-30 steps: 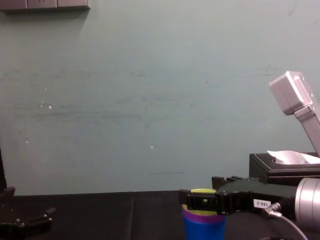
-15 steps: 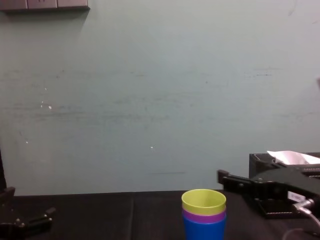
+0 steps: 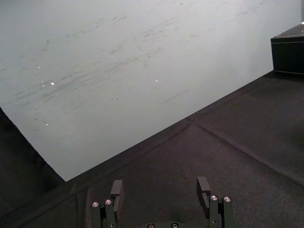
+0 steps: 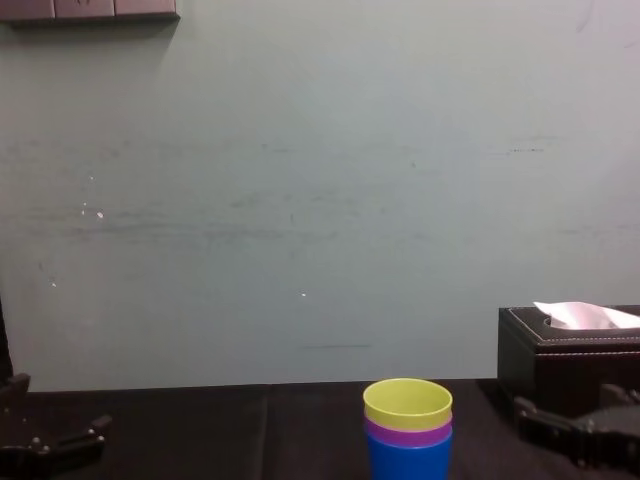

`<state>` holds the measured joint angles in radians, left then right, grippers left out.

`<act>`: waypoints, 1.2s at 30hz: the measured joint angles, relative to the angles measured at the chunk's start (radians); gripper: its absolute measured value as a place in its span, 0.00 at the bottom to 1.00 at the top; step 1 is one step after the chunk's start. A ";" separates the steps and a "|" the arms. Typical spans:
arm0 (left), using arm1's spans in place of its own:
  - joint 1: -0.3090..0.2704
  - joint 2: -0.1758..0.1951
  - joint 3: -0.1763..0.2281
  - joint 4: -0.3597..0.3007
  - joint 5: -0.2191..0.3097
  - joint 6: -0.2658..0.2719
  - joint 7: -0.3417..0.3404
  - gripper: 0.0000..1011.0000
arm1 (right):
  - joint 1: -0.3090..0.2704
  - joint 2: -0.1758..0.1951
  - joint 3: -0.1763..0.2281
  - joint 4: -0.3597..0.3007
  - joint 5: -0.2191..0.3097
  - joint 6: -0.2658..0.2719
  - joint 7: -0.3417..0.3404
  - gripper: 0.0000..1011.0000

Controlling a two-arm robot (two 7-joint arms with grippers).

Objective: Stack the three plastic cups sequentially using one hand.

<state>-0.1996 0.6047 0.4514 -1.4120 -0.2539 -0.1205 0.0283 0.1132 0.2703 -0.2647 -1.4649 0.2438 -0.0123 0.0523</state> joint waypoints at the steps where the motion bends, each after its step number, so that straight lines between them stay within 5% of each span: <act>1: 0.000 0.000 0.000 0.000 0.000 0.000 0.000 1.00 | -0.003 -0.005 0.005 0.008 0.000 0.006 -0.001 0.99; 11: 0.000 0.000 0.000 0.000 0.000 0.000 0.000 1.00 | -0.002 -0.020 0.033 0.035 0.010 0.020 0.037 0.99; 36: 0.000 0.000 0.000 0.000 0.000 0.000 0.000 1.00 | 0.000 -0.019 0.024 0.033 0.005 0.023 0.029 0.99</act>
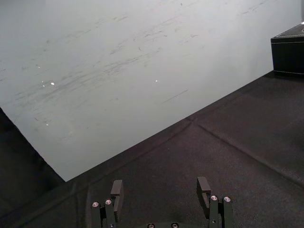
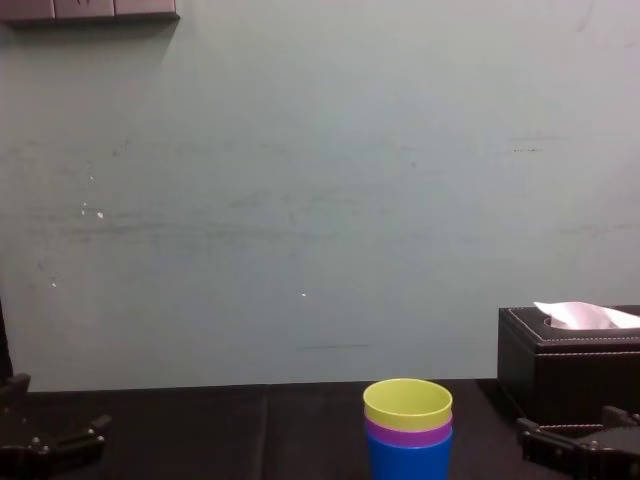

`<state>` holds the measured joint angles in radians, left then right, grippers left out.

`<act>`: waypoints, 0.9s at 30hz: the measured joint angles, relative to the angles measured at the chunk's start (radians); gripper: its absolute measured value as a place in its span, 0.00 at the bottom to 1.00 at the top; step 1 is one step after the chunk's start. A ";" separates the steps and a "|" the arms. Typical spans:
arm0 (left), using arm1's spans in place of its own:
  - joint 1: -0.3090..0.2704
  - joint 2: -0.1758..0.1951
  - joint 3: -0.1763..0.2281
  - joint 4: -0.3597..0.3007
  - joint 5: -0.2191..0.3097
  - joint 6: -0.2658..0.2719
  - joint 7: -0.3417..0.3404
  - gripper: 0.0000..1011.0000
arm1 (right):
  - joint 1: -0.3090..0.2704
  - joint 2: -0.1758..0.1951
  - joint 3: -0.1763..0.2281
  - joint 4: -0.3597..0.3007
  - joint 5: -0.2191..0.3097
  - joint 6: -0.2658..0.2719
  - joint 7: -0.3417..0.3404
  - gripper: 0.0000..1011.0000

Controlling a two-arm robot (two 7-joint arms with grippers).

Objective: Stack the three plastic cups sequentially using one hand.

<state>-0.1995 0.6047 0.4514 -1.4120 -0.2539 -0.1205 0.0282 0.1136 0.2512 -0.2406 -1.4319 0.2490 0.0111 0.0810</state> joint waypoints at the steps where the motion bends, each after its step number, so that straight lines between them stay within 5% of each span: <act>1: 0.000 0.000 0.000 0.000 0.000 0.000 0.000 1.00 | 0.000 0.000 0.000 0.000 0.000 0.000 0.000 0.99; 27: 0.000 0.000 0.000 0.000 0.000 0.000 0.000 1.00 | 0.000 0.000 -0.001 -0.001 -0.001 0.001 -0.002 0.99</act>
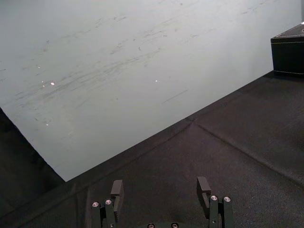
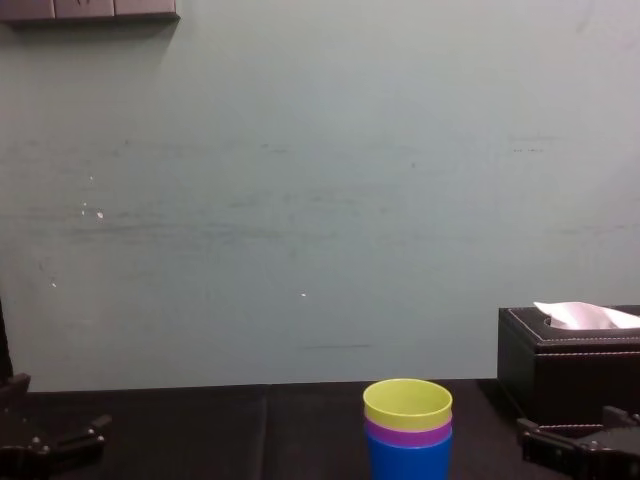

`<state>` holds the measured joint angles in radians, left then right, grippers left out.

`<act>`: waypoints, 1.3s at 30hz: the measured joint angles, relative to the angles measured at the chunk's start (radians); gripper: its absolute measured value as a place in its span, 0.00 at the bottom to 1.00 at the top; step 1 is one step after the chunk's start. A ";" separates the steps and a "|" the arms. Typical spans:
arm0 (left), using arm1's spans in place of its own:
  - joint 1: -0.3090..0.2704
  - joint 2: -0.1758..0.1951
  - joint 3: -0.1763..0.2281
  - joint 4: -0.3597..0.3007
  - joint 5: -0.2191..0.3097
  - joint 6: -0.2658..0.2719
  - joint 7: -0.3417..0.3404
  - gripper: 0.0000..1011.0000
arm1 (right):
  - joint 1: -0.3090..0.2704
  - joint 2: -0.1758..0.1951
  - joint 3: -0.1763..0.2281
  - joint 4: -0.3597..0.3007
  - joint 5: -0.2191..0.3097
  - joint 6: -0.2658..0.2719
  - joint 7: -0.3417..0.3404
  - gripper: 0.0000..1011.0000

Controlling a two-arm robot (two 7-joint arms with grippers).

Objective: Stack the three plastic cups sequentially using one hand.

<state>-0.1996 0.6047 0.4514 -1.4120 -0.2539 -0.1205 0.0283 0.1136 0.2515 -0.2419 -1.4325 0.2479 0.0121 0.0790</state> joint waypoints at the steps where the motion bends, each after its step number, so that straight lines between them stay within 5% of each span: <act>1: 0.000 0.000 0.000 0.000 0.000 0.000 0.000 1.00 | 0.000 0.000 0.000 0.000 0.000 0.000 0.000 0.99; 39: 0.000 0.000 0.000 0.000 0.000 0.000 0.000 1.00 | 0.000 0.000 0.000 0.000 0.000 0.000 0.000 0.99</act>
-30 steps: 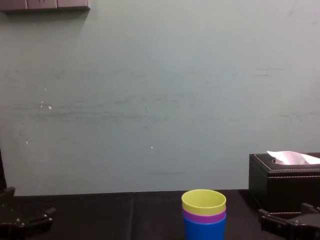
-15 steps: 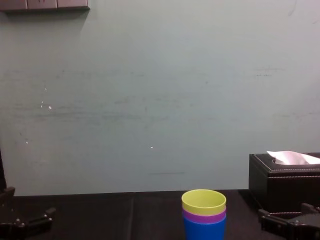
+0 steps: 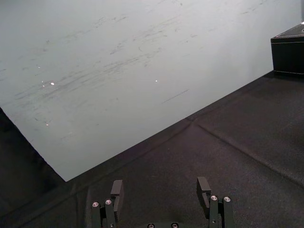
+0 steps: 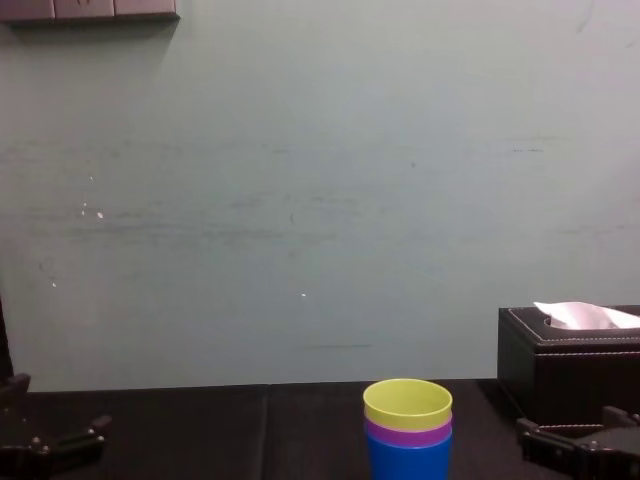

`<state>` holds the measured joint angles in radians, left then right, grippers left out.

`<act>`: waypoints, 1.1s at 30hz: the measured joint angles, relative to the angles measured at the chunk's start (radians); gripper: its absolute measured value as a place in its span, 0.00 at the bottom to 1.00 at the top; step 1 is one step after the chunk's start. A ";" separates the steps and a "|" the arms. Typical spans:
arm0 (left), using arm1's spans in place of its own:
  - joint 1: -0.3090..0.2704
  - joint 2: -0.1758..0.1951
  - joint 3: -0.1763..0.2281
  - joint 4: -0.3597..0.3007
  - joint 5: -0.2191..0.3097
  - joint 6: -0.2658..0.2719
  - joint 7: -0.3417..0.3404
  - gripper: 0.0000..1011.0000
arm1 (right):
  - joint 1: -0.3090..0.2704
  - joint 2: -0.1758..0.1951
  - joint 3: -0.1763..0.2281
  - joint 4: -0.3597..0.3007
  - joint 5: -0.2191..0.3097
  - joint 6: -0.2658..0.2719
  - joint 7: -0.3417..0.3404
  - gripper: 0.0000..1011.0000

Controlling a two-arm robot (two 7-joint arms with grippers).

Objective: Stack the three plastic cups sequentially using one hand.

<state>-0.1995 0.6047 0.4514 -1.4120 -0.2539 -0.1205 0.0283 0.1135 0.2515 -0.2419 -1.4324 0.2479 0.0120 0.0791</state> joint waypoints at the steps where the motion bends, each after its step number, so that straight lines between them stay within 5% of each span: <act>1: 0.000 0.000 0.000 0.000 0.000 0.000 0.000 1.00 | 0.000 0.000 0.000 0.000 0.000 0.000 0.000 0.99; 33: 0.000 0.000 0.000 0.000 0.000 0.000 0.000 1.00 | 0.000 0.000 0.000 0.000 0.000 0.000 0.000 0.99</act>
<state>-0.1996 0.6047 0.4514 -1.4120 -0.2539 -0.1205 0.0283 0.1135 0.2515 -0.2418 -1.4324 0.2479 0.0119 0.0792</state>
